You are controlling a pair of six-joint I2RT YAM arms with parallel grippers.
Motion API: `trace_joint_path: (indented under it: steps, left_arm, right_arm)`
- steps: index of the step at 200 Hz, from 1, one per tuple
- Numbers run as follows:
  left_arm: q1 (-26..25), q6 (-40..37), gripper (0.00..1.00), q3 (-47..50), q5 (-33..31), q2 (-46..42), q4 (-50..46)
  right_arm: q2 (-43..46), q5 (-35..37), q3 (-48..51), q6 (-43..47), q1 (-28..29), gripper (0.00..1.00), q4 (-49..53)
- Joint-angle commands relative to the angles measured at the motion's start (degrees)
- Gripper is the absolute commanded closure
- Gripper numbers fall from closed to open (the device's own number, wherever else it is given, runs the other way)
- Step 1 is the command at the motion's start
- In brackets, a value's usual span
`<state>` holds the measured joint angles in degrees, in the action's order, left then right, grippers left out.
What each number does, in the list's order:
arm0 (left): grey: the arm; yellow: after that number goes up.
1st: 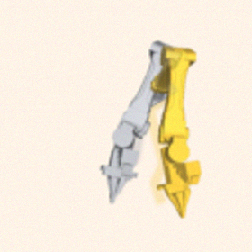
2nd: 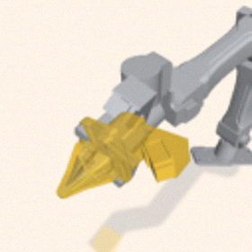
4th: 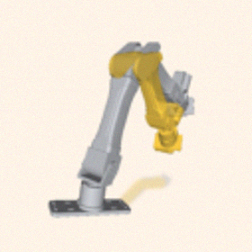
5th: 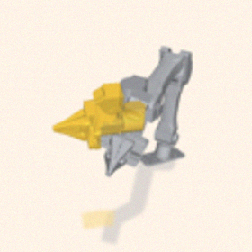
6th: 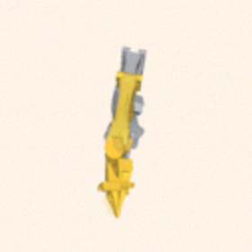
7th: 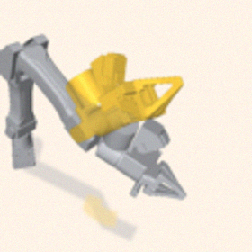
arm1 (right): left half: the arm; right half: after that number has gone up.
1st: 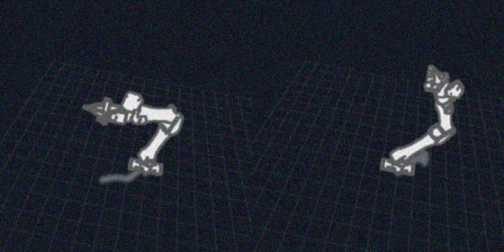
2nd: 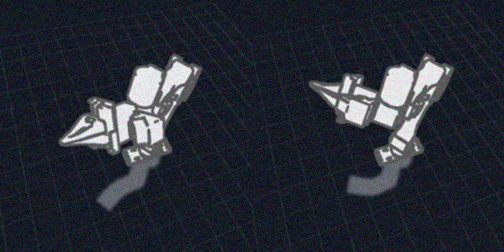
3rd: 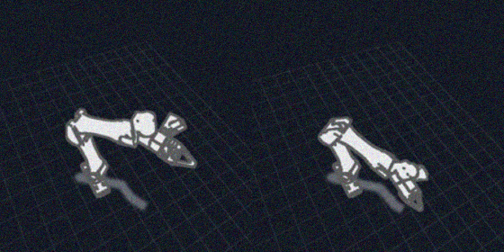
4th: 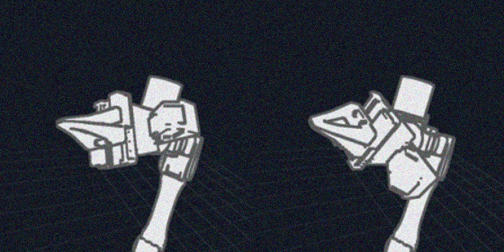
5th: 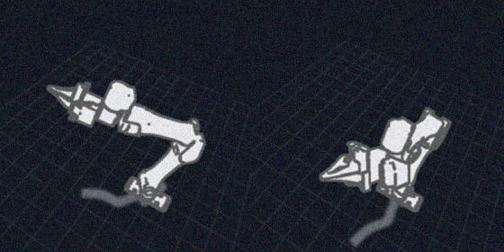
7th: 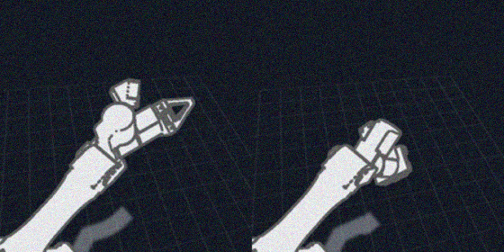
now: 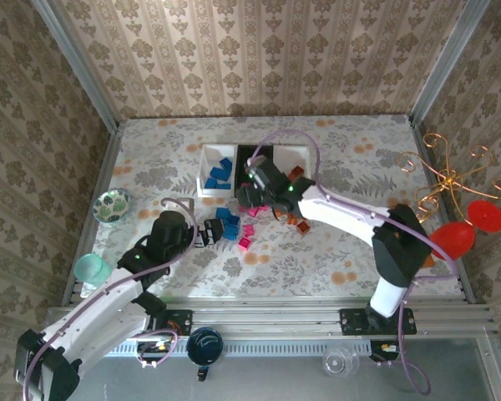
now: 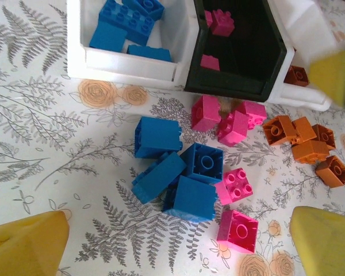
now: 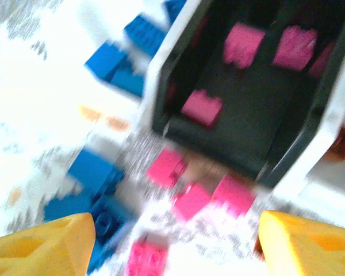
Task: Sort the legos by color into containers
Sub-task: Pick up the lego from the bottom-center of the table.
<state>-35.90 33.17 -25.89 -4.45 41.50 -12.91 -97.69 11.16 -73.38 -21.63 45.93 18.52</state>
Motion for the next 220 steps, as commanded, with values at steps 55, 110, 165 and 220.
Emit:
trace_joint_path:
  steps: [55,110,165,220]
  left_arm:
    - [1.74,-0.96,0.0,0.72,-3.46,-4.29,-3.93]
    - [3.28,-0.13,0.0,1.32,-1.63,-4.8,-4.11]
    - [4.07,-0.12,0.0,1.63,-0.98,-5.28,-4.37]
    - [4.52,-0.29,0.0,1.72,-0.21,-5.2,-4.2]
  right_arm:
    - [-2.3,-3.78,12.15,-2.39,10.64,0.23,-2.0]
    - [-10.32,-0.54,7.38,-0.4,10.85,0.29,-2.31]
    - [-14.1,0.78,4.51,0.83,10.36,0.42,-1.9]
    - [-9.86,-3.07,6.98,0.12,10.84,0.64,-1.69]
